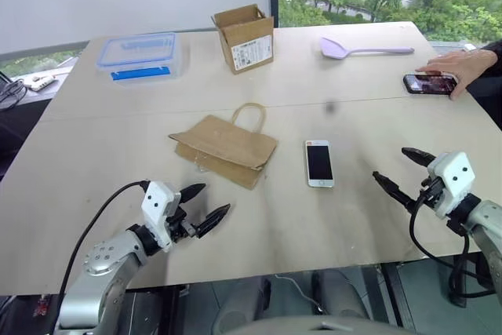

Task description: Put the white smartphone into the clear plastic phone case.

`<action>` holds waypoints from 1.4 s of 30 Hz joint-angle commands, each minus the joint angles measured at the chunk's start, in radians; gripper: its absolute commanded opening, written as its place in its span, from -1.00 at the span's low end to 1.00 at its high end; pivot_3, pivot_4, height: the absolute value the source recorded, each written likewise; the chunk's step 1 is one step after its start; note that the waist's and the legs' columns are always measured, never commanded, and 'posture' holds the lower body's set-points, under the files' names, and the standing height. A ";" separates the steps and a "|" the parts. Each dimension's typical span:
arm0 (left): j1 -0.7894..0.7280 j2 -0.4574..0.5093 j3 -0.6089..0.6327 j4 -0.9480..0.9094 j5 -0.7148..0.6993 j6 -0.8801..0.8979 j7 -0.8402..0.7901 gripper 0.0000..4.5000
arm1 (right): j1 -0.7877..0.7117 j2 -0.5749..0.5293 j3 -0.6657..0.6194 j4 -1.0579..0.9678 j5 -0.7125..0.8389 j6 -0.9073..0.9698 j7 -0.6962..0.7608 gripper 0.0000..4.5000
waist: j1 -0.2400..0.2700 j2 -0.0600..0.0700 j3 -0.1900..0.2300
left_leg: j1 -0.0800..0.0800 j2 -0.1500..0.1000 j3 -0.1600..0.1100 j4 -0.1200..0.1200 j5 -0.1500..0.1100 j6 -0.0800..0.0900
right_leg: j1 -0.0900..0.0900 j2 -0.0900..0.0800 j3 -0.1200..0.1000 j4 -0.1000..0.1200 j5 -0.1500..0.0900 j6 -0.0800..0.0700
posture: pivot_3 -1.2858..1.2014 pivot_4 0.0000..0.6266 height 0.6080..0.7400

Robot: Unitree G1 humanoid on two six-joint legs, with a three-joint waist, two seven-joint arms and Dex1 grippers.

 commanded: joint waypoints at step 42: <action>-0.695 0.467 -0.069 0.953 0.488 -0.491 -0.031 -0.98 | -0.032 -0.060 0.190 -0.298 0.113 -0.005 0.136 1.00 | -0.003 -0.002 0.005 | -0.007 -0.001 -0.006 -0.012 0.002 -0.004 | -0.006 0.000 -0.007 -0.012 0.001 0.000 | 0.03 -0.52 1.00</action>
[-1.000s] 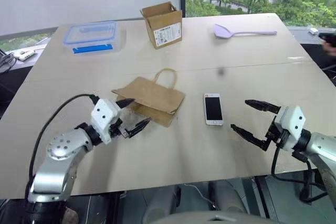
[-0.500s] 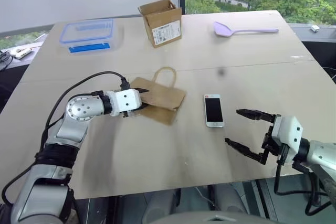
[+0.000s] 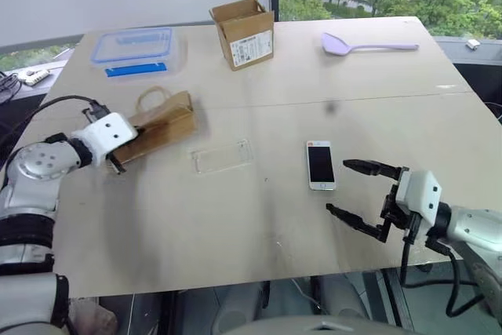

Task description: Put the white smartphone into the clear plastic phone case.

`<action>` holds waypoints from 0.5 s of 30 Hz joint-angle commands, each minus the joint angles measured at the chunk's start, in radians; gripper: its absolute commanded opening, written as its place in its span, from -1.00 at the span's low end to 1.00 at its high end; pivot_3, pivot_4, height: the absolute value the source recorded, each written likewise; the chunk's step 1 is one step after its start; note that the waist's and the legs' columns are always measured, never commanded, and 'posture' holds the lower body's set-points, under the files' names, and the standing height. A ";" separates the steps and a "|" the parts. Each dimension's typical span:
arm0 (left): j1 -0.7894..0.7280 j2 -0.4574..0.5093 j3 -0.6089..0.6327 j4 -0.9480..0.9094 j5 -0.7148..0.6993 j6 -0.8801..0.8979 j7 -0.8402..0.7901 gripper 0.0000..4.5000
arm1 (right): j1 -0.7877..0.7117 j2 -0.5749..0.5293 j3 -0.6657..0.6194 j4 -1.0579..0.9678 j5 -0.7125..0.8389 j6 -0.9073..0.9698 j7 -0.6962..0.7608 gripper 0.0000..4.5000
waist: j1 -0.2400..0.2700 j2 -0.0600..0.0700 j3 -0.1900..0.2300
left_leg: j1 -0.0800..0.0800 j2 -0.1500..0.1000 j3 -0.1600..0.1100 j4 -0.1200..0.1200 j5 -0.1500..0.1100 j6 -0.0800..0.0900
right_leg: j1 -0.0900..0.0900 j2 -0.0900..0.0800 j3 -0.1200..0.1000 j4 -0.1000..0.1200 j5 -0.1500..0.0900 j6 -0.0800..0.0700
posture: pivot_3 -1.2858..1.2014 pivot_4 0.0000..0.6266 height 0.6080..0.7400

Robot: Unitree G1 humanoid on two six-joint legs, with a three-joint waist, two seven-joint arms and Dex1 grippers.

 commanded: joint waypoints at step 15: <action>0.253 -0.089 -0.003 -0.831 -0.575 0.777 -0.280 0.97 | -0.054 0.004 0.010 0.001 0.019 0.018 -0.002 1.00 | -0.005 0.000 0.000 | -0.001 0.001 0.000 0.004 0.000 0.000 | -0.001 0.000 0.001 0.004 0.000 0.000 | 0.03 -0.52 1.00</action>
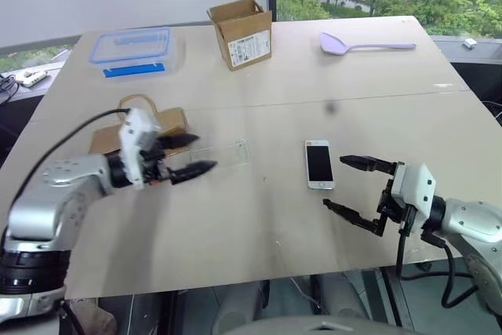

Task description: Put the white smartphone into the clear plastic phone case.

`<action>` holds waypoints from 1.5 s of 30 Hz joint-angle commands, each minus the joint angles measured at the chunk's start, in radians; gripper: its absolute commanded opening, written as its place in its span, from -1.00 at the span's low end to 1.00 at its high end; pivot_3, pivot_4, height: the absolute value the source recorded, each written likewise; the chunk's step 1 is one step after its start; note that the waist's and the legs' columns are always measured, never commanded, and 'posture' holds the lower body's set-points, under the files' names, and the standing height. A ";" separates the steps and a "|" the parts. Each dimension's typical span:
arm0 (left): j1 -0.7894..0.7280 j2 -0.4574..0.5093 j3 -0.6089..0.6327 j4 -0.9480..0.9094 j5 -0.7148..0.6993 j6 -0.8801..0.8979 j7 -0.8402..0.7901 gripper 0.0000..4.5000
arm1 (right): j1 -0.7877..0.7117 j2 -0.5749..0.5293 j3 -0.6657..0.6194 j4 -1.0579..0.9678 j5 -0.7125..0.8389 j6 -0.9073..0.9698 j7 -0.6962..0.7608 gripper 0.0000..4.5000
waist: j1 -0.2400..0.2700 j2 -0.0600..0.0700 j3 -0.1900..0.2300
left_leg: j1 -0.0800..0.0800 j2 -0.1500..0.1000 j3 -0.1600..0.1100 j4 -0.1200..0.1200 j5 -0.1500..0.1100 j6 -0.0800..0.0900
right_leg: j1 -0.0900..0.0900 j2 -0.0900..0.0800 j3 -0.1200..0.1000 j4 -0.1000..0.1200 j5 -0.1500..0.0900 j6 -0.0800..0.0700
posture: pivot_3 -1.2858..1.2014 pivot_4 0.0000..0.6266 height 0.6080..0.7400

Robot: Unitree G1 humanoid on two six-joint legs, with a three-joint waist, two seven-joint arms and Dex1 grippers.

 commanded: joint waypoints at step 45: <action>-0.298 -0.298 -0.521 0.093 0.442 0.068 -0.124 -0.99 | 0.104 -0.034 -0.067 -0.171 0.024 0.270 -0.197 1.00 | 0.009 0.000 -0.004 | 0.004 -0.002 0.000 0.010 -0.003 0.006 | 0.007 0.000 -0.001 0.006 0.000 0.001 | 0.03 -0.52 1.00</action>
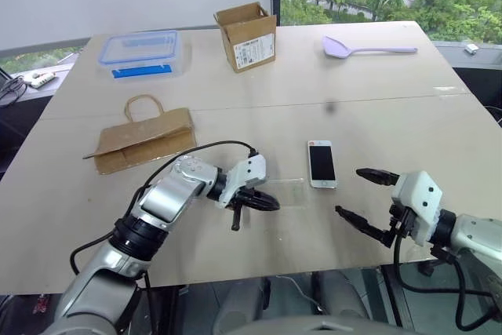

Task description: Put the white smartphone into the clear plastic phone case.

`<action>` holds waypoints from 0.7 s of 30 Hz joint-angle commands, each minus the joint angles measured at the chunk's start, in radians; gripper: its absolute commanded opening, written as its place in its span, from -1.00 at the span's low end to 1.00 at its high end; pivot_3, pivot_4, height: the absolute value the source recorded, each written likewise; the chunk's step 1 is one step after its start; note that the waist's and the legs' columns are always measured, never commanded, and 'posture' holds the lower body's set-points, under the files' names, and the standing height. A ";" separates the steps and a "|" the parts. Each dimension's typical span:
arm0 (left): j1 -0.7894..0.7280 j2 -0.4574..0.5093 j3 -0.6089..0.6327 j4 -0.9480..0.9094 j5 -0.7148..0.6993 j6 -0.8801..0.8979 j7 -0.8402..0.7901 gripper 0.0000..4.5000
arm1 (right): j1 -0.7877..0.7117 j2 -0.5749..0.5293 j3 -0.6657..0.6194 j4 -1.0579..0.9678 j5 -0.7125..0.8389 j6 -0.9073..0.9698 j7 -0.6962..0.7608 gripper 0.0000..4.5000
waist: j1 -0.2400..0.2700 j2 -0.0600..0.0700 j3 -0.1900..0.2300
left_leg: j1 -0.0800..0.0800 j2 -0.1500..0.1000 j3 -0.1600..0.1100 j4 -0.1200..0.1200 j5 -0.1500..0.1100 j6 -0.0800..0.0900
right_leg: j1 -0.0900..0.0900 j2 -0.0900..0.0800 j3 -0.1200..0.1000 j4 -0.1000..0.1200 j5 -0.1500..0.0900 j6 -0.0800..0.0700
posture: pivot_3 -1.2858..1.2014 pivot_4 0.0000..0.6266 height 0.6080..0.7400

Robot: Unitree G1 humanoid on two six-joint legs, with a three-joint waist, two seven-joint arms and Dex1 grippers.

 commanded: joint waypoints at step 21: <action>-0.135 -0.177 -0.083 0.153 0.093 0.003 0.128 -0.99 | -0.124 0.059 0.046 0.029 0.012 0.116 -0.102 1.00 | 0.024 0.000 0.000 | 0.003 -0.003 -0.001 0.002 0.000 0.000 | 0.004 -0.001 -0.001 0.001 0.000 0.001 | 0.03 -0.52 1.00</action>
